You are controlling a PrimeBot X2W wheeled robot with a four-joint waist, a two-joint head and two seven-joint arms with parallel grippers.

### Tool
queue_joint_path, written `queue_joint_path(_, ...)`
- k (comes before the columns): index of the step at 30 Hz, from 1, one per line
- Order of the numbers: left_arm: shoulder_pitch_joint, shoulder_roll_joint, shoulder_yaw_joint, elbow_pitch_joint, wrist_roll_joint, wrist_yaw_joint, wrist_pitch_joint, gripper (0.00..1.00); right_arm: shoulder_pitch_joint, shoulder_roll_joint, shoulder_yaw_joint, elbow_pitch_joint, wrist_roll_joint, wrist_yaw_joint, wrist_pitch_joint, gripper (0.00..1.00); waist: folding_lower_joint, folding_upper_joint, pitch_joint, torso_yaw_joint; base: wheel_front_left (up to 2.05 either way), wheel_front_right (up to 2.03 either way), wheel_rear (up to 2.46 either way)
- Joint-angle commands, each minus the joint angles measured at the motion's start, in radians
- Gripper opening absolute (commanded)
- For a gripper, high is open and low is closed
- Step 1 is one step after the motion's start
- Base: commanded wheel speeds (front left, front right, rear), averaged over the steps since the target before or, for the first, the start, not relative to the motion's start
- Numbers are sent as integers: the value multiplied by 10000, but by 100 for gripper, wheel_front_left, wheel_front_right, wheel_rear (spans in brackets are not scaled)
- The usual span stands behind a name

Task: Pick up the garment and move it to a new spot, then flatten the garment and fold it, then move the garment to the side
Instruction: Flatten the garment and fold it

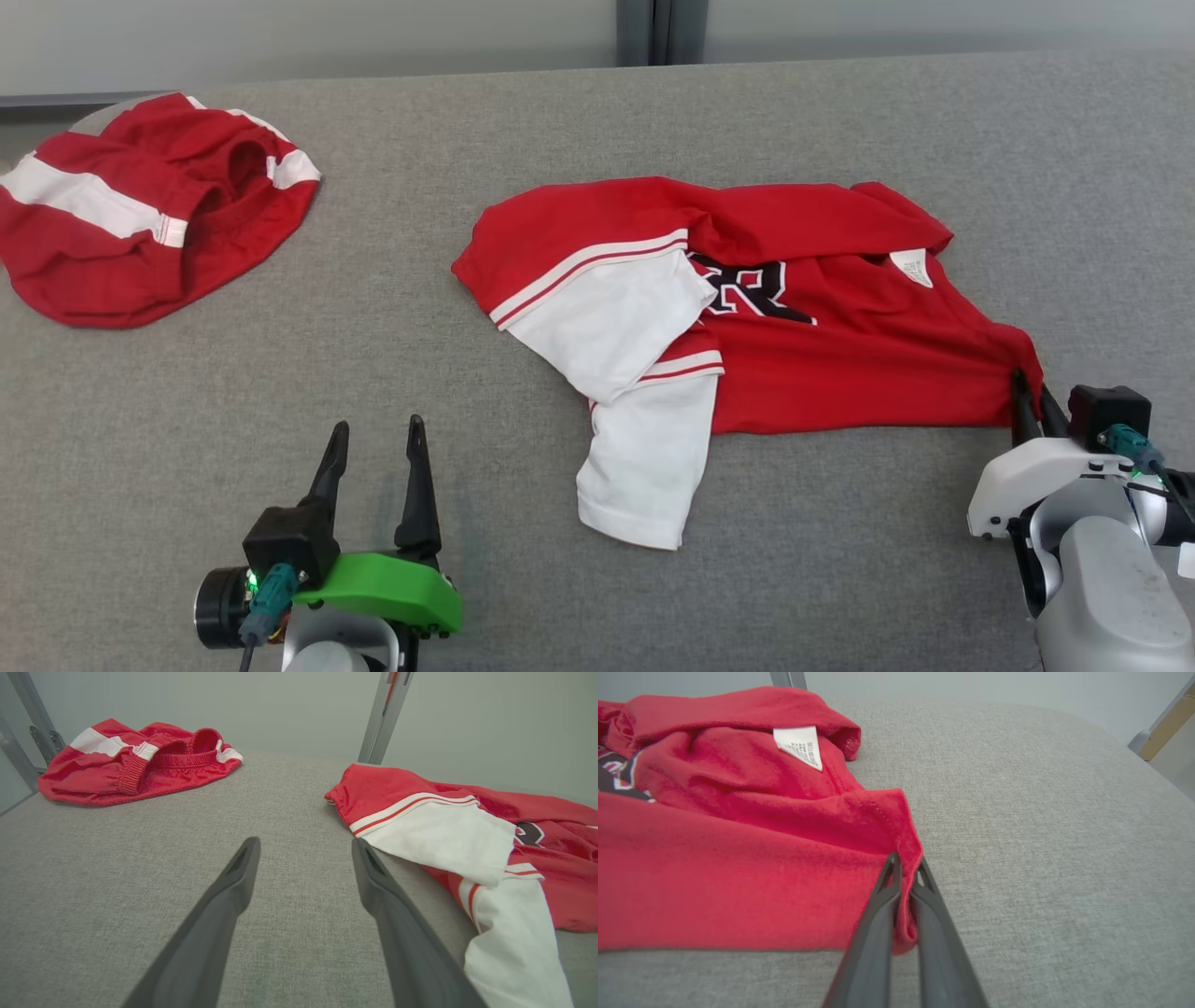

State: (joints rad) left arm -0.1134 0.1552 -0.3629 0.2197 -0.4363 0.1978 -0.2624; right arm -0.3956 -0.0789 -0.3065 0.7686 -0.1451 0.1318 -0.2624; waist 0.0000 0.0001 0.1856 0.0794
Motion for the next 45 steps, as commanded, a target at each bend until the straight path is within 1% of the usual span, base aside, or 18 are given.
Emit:
queue_joint_path(1,43,-55,-37,-14,71,-80,-34,100,21,-37,-209,-95,-182,-21,-33,0,0,-1,27,-48,0,0,0)
queue_joint_path(3,29,-87,-55,17,114,-139,-35,100,41,-16,-370,-176,-294,-21,-34,0,0,-1,26,-82,0,0,0)
queue_joint_path(4,23,-107,-58,37,146,-146,-35,100,49,4,-457,-225,-338,-21,-32,11,0,-1,13,-104,0,0,0)
queue_joint_path(5,26,-128,-55,52,164,-148,-35,100,67,29,-516,-257,-364,-21,-33,39,0,-1,-4,-121,0,0,0)
queue_joint_path(6,36,-141,-56,70,190,-181,-35,100,93,55,-588,-341,-413,-21,-33,73,0,-1,-41,-147,0,0,0)
queue_joint_path(7,51,-150,-52,85,193,-202,-35,100,129,69,-624,-404,-439,-21,-33,100,0,-1,-67,-162,0,0,0)
queue_joint_path(13,208,-194,-134,104,331,-306,-35,100,536,188,-719,-947,-370,-19,-34,100,0,-1,-429,-236,0,0,0)
queue_joint_path(20,361,-263,-547,-70,512,-469,-22,100,1457,261,-692,-2419,-62,-19,-33,100,0,-1,-768,-369,0,0,0)
queue_joint_path(23,387,-296,-884,-50,590,-594,87,100,1809,286,-327,-3052,249,-19,-35,100,0,-1,-821,-511,0,0,0)
queue_joint_path(28,143,-488,-1829,278,929,-1044,408,100,2106,270,482,-3704,942,-19,-35,100,0,-1,-792,-780,0,0,0)
queue_joint_path(33,-271,-716,-3047,1046,1165,-1801,902,100,2050,272,1198,-4038,1474,-19,-35,100,0,-1,-535,-1119,0,0,0)
queue_joint_path(36,-615,-830,-3464,1622,1265,-2050,1082,100,1981,273,1487,-4121,1695,-19,-35,100,0,-1,-312,-1335,0,0,0)
queue_joint_path(38,-859,-894,-3579,2044,1296,-2014,1082,100,1921,270,1587,-4126,1763,-19,-35,100,0,-1,-162,-1501,0,0,0)
queue_joint_path(42,-1278,-958,-3527,2981,1136,-1749,1204,100,1852,272,1545,-4171,1778,-19,-35,100,0,-1,65,-1798,0,0,0)
queue_joint_path(45,-1474,-985,-3567,3469,977,-1742,1302,100,1845,272,1430,-4200,1758,-19,-35,100,0,-1,119,-1910,0,0,0)
